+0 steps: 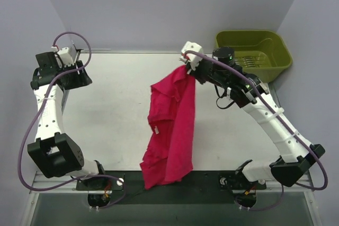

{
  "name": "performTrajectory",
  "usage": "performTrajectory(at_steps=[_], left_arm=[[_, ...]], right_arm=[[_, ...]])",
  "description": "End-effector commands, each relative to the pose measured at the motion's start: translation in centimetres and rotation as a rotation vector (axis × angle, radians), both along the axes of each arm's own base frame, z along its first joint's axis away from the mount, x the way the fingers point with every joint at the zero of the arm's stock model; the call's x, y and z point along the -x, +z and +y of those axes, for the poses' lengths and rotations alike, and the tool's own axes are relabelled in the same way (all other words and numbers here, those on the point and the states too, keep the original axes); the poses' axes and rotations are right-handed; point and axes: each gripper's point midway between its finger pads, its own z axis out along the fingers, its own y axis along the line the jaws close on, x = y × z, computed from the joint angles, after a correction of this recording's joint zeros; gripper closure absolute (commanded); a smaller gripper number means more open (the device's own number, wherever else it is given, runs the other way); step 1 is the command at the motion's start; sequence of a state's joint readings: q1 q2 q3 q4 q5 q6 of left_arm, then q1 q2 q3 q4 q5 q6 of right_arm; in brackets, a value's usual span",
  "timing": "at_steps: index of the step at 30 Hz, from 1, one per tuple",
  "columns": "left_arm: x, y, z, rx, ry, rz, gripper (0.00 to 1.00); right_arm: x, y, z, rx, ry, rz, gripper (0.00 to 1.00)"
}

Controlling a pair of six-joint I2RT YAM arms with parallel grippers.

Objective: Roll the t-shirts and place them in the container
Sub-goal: Flatten out the T-shirt at the center of the board.

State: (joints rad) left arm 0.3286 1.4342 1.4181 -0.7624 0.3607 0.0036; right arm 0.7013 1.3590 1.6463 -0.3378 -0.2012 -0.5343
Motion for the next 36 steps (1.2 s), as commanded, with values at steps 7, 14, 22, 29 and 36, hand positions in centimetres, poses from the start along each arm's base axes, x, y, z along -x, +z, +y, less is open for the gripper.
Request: performTrajectory(at_steps=[7, 14, 22, 29, 36], left_arm=[[0.7, -0.5, -1.3, 0.022, -0.045, 0.001, 0.32], [1.6, -2.7, -3.1, 0.055, -0.079, 0.07, 0.32], [4.3, -5.7, -7.4, 0.126, -0.163, 0.162, 0.32], [6.7, -7.8, -8.4, 0.106, -0.192, 0.208, 0.32], [7.0, -7.2, -7.2, 0.076, -0.15, 0.181, 0.32]], right_arm=[[-1.4, -19.8, -20.1, 0.196, -0.551, 0.456, 0.54], [3.1, -17.0, -8.2, 0.189, -0.049, 0.456, 0.36], [8.5, -24.4, -0.8, 0.361, 0.249, 0.609, 0.37], [10.4, -29.1, 1.4, 0.502, 0.393, 0.621, 0.39], [11.2, -32.3, 3.8, 0.583, 0.48, 0.613, 0.43]])
